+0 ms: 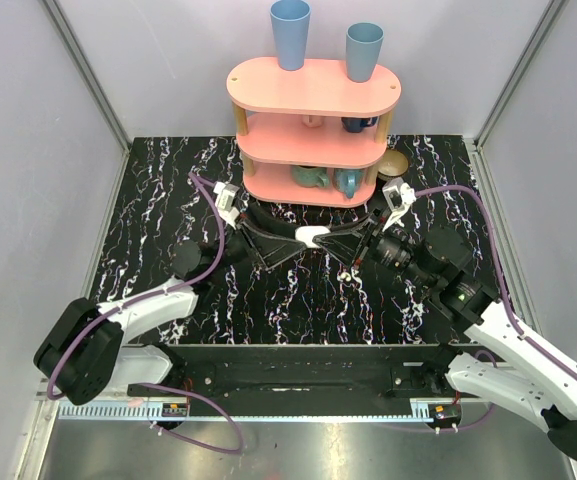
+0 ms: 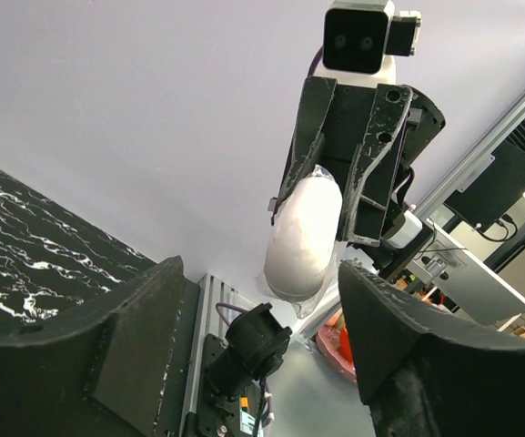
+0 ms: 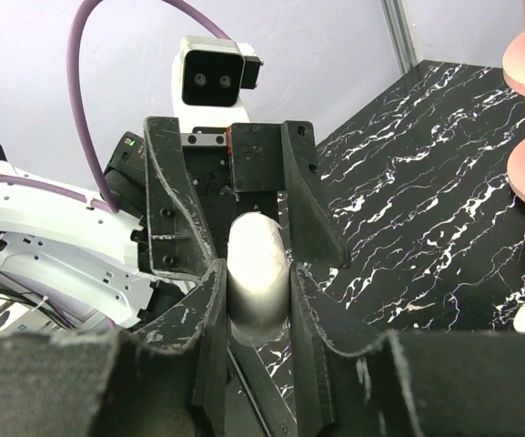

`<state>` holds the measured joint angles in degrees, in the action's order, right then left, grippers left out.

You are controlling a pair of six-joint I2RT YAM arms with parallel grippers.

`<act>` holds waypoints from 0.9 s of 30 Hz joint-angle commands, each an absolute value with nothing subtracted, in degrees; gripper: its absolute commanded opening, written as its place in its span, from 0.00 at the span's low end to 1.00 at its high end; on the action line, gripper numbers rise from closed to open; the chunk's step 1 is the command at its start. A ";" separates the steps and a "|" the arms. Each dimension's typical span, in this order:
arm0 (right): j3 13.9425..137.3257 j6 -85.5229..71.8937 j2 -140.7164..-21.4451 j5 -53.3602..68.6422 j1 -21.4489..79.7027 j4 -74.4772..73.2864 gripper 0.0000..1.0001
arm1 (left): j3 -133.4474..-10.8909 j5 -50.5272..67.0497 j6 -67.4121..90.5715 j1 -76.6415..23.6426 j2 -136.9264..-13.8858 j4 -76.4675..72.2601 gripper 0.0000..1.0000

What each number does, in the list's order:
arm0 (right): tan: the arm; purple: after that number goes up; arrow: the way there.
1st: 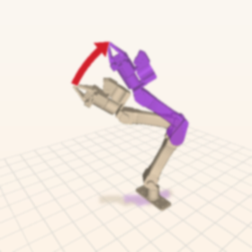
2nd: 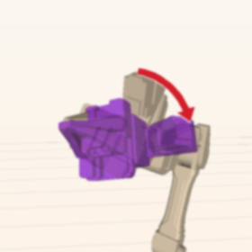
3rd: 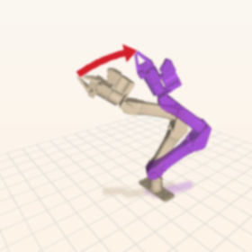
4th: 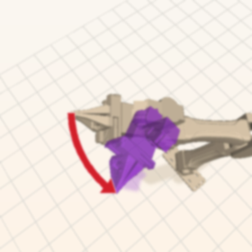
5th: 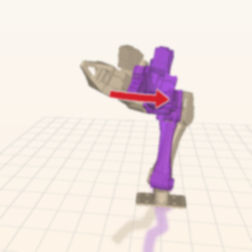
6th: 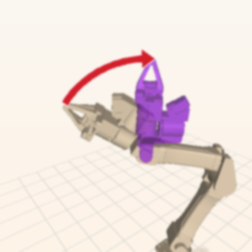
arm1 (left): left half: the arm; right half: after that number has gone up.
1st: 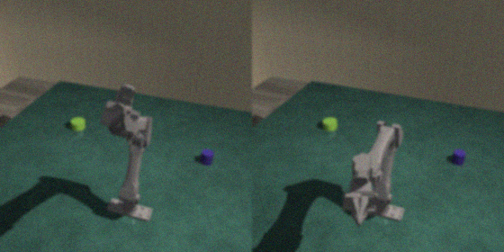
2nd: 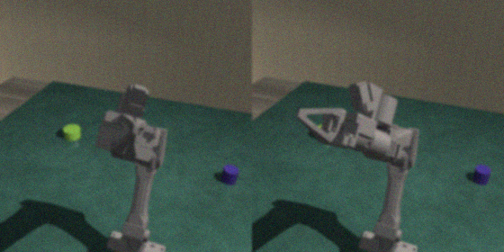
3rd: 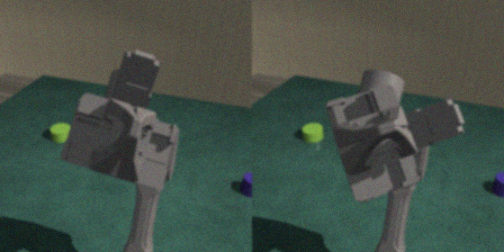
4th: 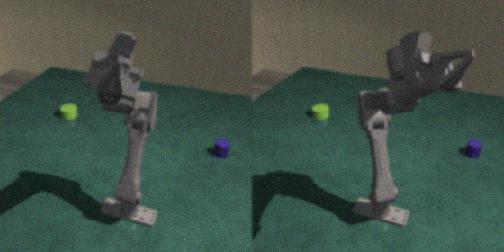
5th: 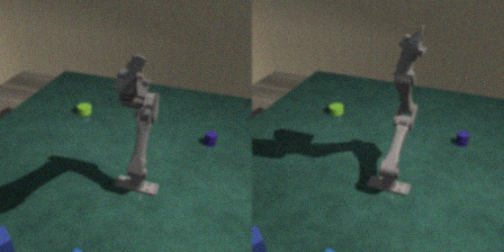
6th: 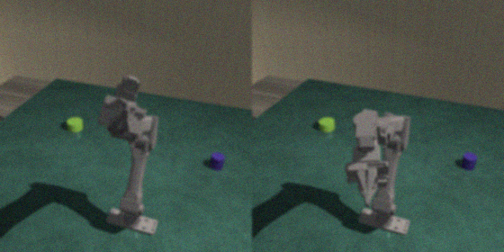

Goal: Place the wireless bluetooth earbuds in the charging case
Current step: Pass from the right arm to the left

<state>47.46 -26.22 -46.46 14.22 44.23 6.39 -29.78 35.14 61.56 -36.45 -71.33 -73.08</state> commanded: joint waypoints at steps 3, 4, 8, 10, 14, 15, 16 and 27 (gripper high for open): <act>47.20 -26.98 -46.41 15.12 43.95 11.25 0.00 | -32.78 32.70 62.23 -38.32 -72.33 -95.45 0.65; 47.20 -26.98 -46.41 15.12 43.95 11.34 0.00 | -32.87 32.26 61.79 -38.84 -72.42 -95.36 0.63; 46.76 -27.07 -46.41 15.21 43.95 11.69 0.00 | -33.92 32.43 61.79 -39.55 -72.95 -95.45 0.56; 46.67 -27.16 -46.41 14.94 43.86 11.78 0.00 | -34.28 32.52 61.79 -39.81 -73.21 -95.45 0.53; 46.41 -27.07 -46.32 14.94 43.94 11.78 0.00 | -34.19 32.08 61.52 -39.99 -73.30 -95.45 0.43; 46.41 -27.07 -46.41 14.94 43.86 11.78 0.00 | -34.36 32.25 61.52 -40.08 -73.30 -95.45 0.41; 46.32 -27.16 -46.41 14.94 43.94 11.86 0.00 | -34.37 32.26 61.52 -40.08 -73.30 -95.45 0.38; 46.32 -27.60 -46.84 14.42 43.86 11.16 0.07 | -35.15 33.13 61.79 -40.17 -73.92 -95.36 0.08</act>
<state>46.17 -26.96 -46.63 14.22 43.88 9.10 -32.27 33.91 62.63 -39.97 -73.25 -74.26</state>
